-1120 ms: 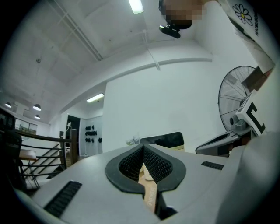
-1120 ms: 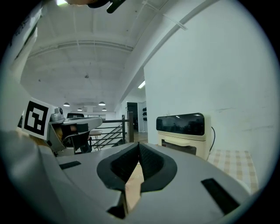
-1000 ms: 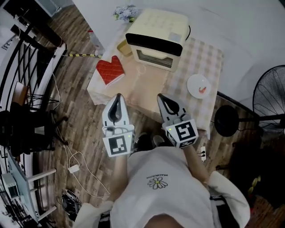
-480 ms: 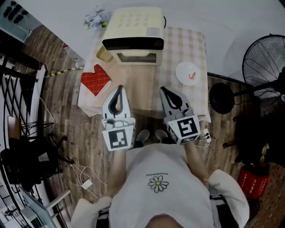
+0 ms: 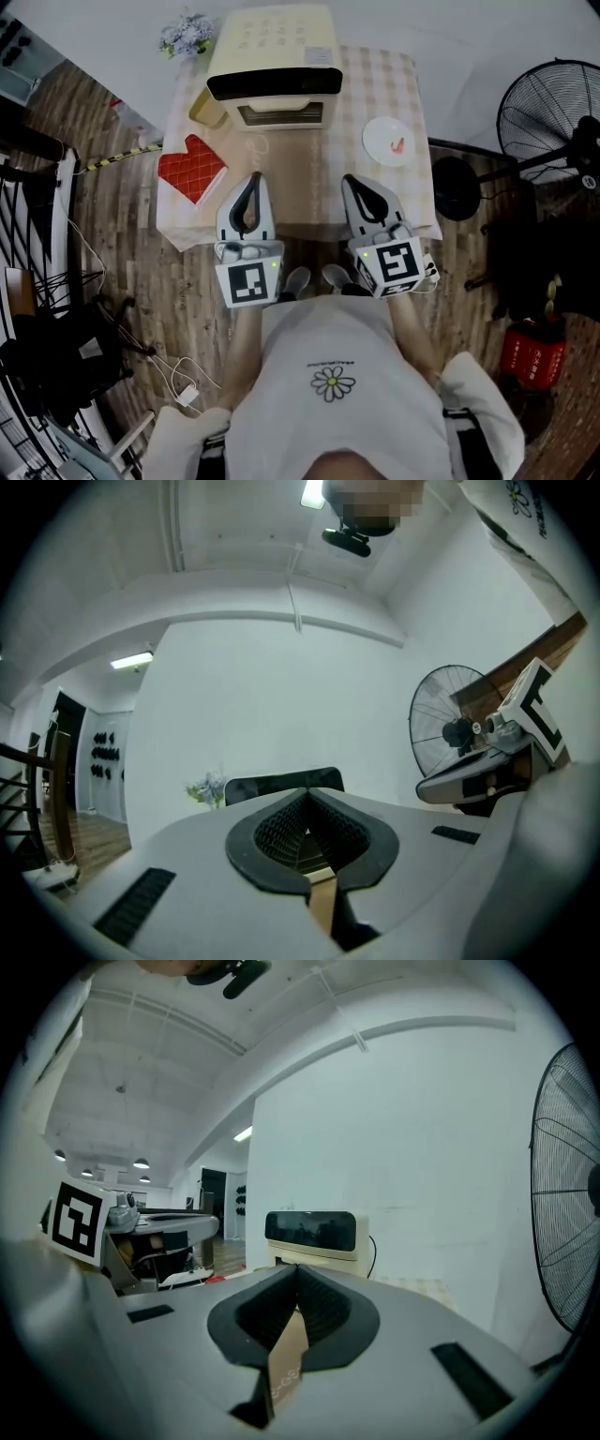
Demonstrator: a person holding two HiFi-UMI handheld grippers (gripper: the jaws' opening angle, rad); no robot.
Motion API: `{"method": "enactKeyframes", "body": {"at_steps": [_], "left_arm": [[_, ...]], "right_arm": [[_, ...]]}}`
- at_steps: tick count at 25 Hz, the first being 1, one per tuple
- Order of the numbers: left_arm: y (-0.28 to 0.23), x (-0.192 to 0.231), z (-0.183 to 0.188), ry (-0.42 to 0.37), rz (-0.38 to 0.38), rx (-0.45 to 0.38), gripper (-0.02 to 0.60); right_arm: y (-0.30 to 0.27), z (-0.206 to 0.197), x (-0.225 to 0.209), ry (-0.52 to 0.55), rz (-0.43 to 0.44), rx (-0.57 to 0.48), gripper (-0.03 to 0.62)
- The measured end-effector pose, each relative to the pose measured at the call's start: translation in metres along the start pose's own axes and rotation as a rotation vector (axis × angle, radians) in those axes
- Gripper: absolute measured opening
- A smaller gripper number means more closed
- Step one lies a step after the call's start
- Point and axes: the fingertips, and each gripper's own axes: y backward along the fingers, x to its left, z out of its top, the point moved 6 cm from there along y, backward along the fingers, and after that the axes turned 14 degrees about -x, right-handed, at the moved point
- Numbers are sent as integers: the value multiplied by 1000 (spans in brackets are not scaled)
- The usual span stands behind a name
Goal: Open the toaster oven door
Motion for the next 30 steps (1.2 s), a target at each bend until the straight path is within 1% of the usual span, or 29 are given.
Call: {"method": "enactKeyframes", "body": {"at_steps": [4,7,11,14,15,17,19,21,22,24,25,26,28,30], "left_arm": [[0,0,-5,8,-20,-4,17],[-2,0,-6,4,-20,-7,17],[0,2,-7,3,-4,-9,17],[-6,9,1,-18,2,-28,18],[-12,12,7,-32,-12,-42,26],[-29,20,24,-85,-50,-80,76],[-47,29,42,-151,-94,-109,113],[-64,40,50,-197,-152,-69,165],[-76,44,55,-224,-198,-53,180],[-106,49,75,-307,-324,-93,205],[-120,51,81,-345,-381,-107,233],[-132,52,84,-382,-433,-101,262],[-153,53,80,-464,-537,-58,292],[-170,51,69,-538,-628,18,296]], "right_arm": [[4,1,-1,-15,-30,-5,11],[6,-1,-2,-21,-46,-4,11],[5,-2,-1,-35,-43,-3,9],[1,-5,1,-59,-38,-6,9],[0,-5,1,-66,-35,-10,9],[-3,-5,1,-78,-32,-20,11],[-4,-3,1,-86,-33,-28,11],[-4,-1,0,-91,-34,-36,9],[-4,-1,-1,-96,-34,-37,9],[-3,-3,-1,-105,-32,-34,9],[-2,-5,-1,-106,-30,-29,9],[0,-6,-1,-105,-28,-25,11],[2,-6,-3,-102,-30,-20,11],[4,-6,-6,-105,-38,-20,9]]}}
